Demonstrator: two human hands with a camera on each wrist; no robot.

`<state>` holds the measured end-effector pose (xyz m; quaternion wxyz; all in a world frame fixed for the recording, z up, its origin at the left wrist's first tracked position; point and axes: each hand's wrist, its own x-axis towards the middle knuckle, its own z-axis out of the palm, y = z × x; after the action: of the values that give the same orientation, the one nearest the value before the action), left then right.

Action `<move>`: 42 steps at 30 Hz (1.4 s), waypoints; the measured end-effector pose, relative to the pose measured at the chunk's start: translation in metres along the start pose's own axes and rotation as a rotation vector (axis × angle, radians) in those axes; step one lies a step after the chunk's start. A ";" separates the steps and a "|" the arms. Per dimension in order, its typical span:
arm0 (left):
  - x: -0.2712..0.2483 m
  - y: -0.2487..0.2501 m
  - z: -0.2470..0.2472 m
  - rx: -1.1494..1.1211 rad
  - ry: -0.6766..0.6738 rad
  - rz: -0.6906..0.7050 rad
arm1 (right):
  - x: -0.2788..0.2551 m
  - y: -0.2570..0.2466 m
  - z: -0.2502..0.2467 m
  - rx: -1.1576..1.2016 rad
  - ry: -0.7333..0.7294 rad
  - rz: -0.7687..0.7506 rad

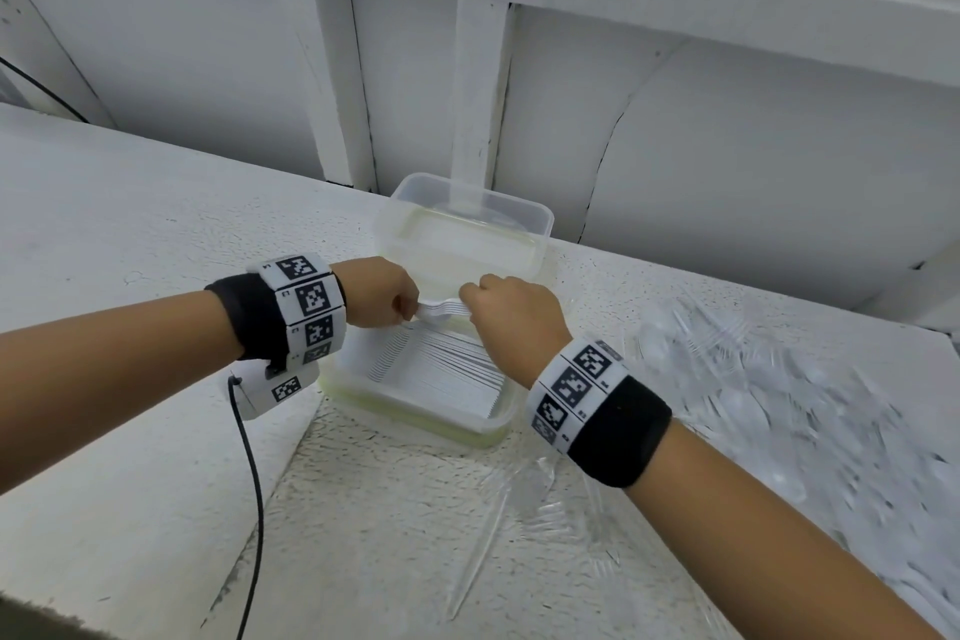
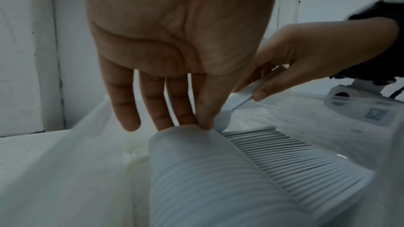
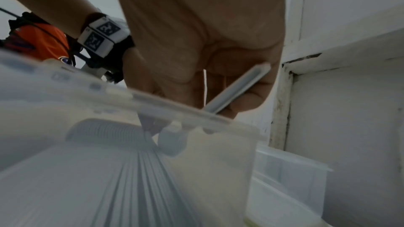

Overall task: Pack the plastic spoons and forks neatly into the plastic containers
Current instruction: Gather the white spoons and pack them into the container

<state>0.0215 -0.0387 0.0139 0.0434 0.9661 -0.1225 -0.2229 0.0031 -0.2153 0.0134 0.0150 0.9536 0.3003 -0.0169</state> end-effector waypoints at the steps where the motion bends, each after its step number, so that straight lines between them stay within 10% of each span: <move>1: 0.000 -0.001 0.000 -0.015 0.011 0.000 | 0.003 -0.001 0.001 0.006 -0.007 0.007; 20: -0.014 -0.036 0.003 -0.347 0.399 -0.183 | 0.025 -0.001 0.034 0.161 -0.143 -0.007; 42: -0.025 -0.041 0.009 -0.773 0.215 -0.381 | 0.019 -0.001 0.030 0.271 -0.185 0.063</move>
<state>0.0048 0.0069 0.0110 0.3722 0.9019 0.1553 -0.1545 0.0172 -0.2046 -0.0175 -0.0857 0.9502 0.2626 -0.1444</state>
